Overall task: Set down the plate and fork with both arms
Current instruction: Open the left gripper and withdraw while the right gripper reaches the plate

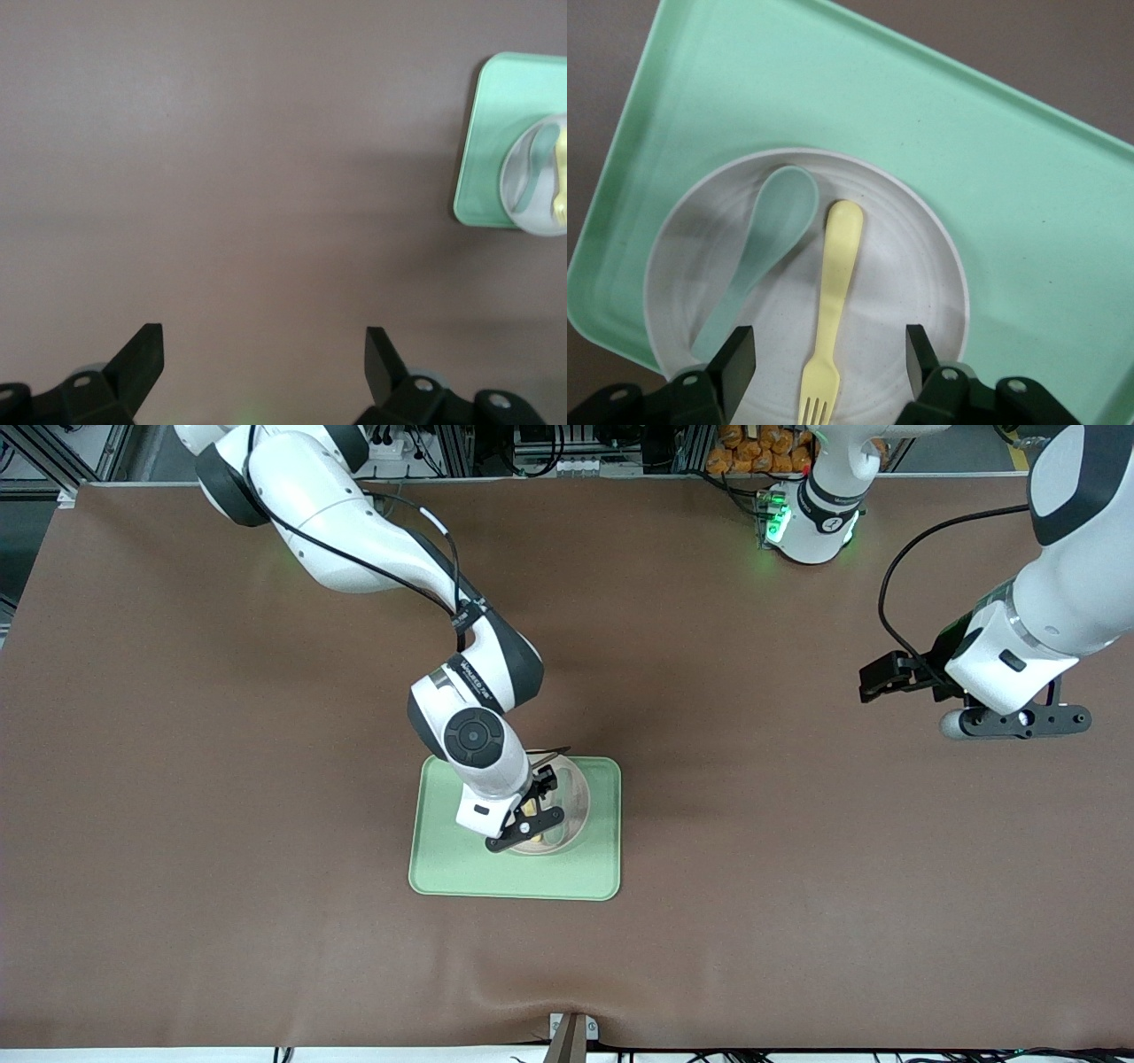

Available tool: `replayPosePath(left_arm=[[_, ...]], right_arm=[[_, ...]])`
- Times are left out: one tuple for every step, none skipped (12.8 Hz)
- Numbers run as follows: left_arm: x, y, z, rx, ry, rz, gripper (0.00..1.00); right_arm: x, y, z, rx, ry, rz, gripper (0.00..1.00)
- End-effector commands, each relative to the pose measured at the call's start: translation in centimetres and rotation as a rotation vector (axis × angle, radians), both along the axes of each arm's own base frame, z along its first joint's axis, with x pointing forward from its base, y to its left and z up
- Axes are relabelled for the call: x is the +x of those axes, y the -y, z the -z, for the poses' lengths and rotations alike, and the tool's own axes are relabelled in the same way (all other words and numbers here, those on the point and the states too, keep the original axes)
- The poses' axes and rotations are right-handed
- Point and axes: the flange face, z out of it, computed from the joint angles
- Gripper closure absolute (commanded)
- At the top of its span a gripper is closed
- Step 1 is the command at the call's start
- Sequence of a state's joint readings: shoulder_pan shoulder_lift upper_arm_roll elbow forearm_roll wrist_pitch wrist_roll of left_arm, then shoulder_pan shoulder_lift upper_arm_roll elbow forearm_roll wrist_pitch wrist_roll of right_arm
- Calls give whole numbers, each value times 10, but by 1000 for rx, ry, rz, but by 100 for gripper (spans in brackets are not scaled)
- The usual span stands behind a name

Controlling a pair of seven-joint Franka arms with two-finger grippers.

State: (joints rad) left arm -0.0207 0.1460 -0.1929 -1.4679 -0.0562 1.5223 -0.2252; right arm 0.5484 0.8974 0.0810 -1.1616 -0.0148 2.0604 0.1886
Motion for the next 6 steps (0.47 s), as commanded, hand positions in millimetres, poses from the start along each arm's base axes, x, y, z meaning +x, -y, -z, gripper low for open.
replayPosePath(left_arm=[[-30, -6, -16, 36, -15, 50, 0], [-38, -7, -16, 52, -18, 52, 0], [-42, -8, -15, 87, -16, 62, 0], [-43, -7, -15, 109, -12, 79, 0], [-42, -6, -16, 142, -3, 117, 0], [-41, -9, -17, 156, 1, 141, 0]], right_arm=[[0, -5, 9, -25, 9, -21, 38], [-2, -7, 17, -34, 2, -26, 40], [-1, -5, 18, -42, 6, -28, 42], [-1, -5, 18, -47, 10, -33, 41], [1, -1, 20, -54, 11, -29, 41], [0, -2, 26, -59, 3, -28, 41]])
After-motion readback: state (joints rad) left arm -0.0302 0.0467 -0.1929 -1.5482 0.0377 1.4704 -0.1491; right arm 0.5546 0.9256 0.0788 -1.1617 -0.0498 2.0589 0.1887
